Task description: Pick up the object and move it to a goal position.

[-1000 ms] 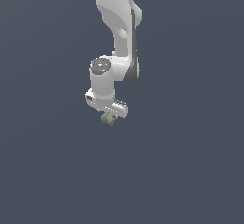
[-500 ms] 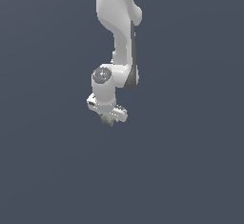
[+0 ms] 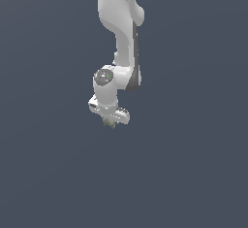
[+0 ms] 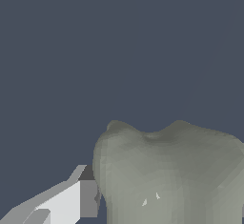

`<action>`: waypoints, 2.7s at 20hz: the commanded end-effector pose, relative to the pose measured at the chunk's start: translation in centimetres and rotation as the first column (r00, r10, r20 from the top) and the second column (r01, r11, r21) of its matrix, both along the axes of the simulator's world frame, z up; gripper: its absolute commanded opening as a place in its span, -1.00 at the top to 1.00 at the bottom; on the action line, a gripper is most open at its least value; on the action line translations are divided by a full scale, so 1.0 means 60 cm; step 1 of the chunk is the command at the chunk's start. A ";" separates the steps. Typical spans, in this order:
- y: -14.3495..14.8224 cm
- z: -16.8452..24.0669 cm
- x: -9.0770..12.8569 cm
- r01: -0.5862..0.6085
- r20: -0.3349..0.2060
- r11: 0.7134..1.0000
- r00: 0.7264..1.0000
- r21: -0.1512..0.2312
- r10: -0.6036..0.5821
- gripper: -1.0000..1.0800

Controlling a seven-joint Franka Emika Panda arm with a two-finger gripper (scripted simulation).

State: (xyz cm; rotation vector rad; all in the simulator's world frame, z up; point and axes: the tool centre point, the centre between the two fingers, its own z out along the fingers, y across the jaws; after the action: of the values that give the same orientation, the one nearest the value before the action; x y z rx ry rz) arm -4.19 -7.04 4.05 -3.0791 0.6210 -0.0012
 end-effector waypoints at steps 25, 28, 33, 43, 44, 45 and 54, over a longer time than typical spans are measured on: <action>0.048 0.212 -0.043 0.001 0.000 1.000 1.000 0.000 -0.001 1.00; 0.059 0.266 -0.053 0.001 0.000 1.000 1.000 -0.001 -0.001 1.00; 0.080 0.360 -0.071 0.002 0.000 1.000 1.000 -0.002 -0.002 1.00; 0.119 0.537 -0.102 0.002 0.000 1.000 1.000 -0.003 -0.002 1.00; 0.123 0.554 -0.104 0.002 0.000 1.000 1.000 -0.003 -0.002 1.00; 0.127 0.571 -0.107 0.002 0.000 1.000 1.000 -0.003 -0.002 1.00; 0.153 0.683 -0.121 0.001 -0.001 1.000 1.000 -0.001 -0.001 1.00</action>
State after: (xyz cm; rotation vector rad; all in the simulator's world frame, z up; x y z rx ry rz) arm -11.33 1.90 44.13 -3.0800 0.6226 -0.0026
